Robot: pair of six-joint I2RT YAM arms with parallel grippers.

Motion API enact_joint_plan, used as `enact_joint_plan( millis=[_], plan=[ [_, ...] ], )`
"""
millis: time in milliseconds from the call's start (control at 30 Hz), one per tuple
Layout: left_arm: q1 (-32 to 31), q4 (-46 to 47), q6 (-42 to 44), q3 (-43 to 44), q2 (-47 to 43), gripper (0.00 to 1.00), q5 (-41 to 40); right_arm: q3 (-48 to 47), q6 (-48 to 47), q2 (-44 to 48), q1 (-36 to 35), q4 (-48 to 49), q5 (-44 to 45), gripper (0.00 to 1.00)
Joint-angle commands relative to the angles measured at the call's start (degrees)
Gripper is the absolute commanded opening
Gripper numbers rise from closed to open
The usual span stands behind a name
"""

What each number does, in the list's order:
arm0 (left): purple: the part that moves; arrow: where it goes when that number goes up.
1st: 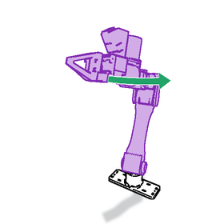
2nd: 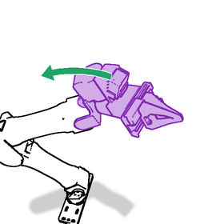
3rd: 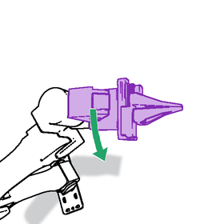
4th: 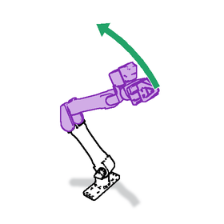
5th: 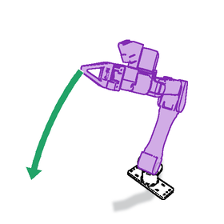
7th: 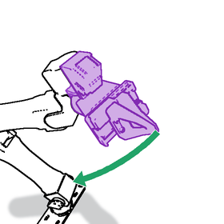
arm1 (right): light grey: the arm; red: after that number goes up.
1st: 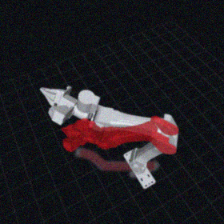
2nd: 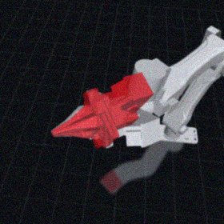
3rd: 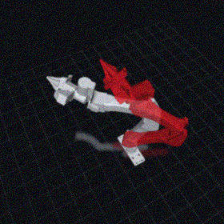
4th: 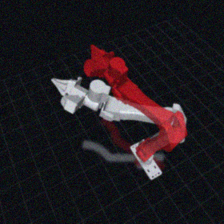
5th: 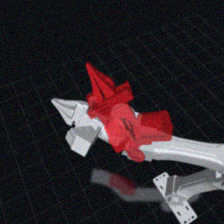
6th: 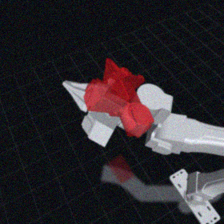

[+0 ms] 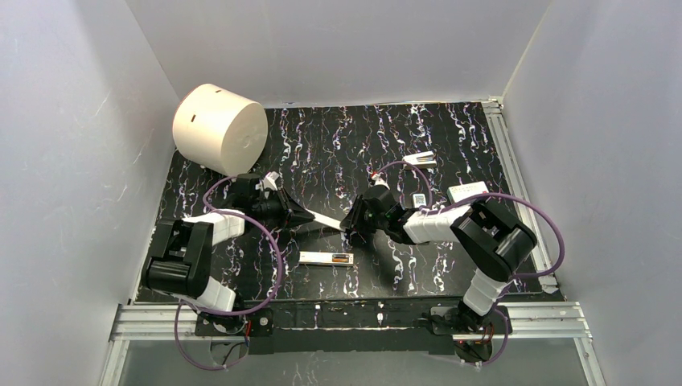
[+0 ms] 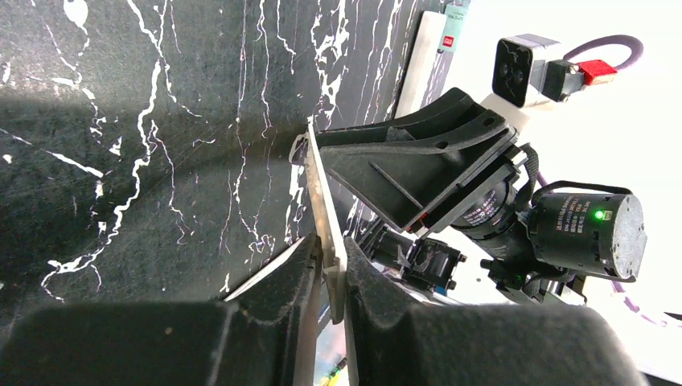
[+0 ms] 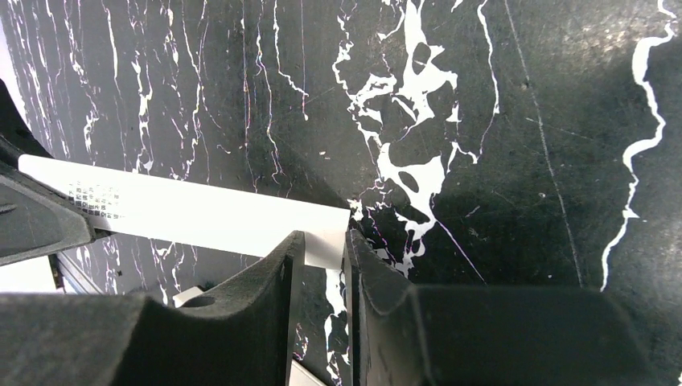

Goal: Load the batteries into the remote control
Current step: Pick up the battery cover at the center of the board, then load the battery cover into the remote control.

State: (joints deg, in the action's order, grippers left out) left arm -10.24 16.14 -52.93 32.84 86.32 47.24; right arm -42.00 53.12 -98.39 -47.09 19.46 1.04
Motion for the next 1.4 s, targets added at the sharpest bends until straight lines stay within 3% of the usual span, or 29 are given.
enact_joint_plan(
  millis=[0,300,433,600,800,1100,1267,1367],
  plan=[
    [-0.1,-1.2,0.0,1.8,-0.2,0.11,3.3,2.5,-2.8,-4.7,-0.5,-11.7,1.2,0.34],
    [0.0,-1.4,3.5,2.2,-2.8,0.00,1.0,2.4,-4.1,-1.9,-0.5,-11.7,0.7,0.37],
    [0.0,-6.7,7.8,4.9,-5.4,0.00,0.5,3.0,-5.4,4.8,-0.3,-9.6,-0.6,0.55],
    [0.0,-23.5,15.5,12.1,-8.6,0.00,-1.1,4.0,-6.3,17.6,3.4,-6.7,-6.5,0.71],
    [0.0,-23.1,10.1,14.6,-12.4,0.00,5.8,6.1,-1.5,28.6,6.9,-1.4,-13.5,0.82],
    [0.0,-15.0,-5.0,15.4,-20.8,0.00,13.2,16.5,15.1,35.7,7.5,17.8,-15.1,0.83],
    [0.0,-15.4,-6.7,15.5,-22.8,0.00,16.9,17.1,21.4,34.8,7.5,30.9,-18.5,0.82],
    [0.0,-14.1,-8.5,15.1,-24.1,0.00,17.8,16.8,24.6,33.8,7.5,38.0,-20.1,0.76]
  ],
)
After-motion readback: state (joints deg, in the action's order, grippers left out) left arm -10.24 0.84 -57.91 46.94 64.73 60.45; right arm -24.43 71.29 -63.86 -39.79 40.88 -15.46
